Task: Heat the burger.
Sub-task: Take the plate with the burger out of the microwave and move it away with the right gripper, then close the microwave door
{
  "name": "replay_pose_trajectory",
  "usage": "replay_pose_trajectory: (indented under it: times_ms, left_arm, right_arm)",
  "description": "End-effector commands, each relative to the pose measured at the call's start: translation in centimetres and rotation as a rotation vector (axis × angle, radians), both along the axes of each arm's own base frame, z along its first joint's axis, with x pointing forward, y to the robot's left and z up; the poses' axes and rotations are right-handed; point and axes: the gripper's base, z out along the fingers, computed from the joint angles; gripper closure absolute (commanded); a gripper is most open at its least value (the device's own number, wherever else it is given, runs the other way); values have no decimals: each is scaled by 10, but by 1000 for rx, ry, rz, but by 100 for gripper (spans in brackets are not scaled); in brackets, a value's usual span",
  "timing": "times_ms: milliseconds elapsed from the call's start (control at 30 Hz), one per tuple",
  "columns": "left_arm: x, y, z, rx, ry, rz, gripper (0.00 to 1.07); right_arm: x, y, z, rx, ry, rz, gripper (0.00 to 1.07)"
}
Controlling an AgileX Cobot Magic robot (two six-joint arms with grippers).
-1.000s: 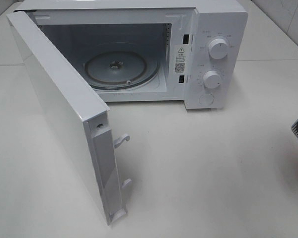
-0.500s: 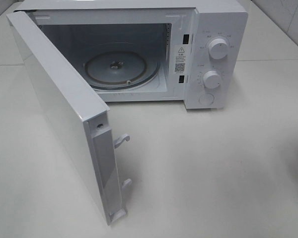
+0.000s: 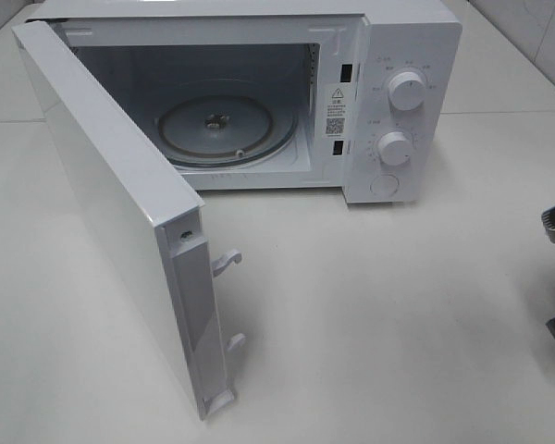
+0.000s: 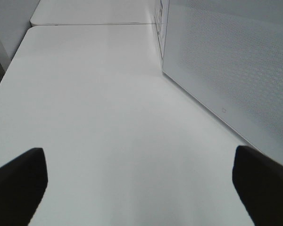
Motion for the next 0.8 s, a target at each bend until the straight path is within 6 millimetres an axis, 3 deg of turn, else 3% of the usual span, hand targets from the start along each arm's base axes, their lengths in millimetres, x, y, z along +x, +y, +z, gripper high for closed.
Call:
replay_pose_trajectory:
  times_ms: [33, 67, 200, 433, 800]
  left_arm:
    - [-3, 0, 0, -2, -15, 3, 6]
    - [-3, 0, 0, -2, -15, 3, 6]
    - [-3, 0, 0, -2, -15, 3, 6]
    - [-3, 0, 0, -2, -15, 3, 6]
    - [-3, 0, 0, -2, -15, 3, 6]
  right_arm:
    - [1, 0, 1, 21, -5, -29, 75]
    - [1, 0, 1, 21, -5, -29, 75]
    - [1, 1, 0, 34, -3, -33, 58]
    - [0, 5, 1, 91, 4, -39, 47]
    - [12, 9, 45, 198, -62, -178, 36]
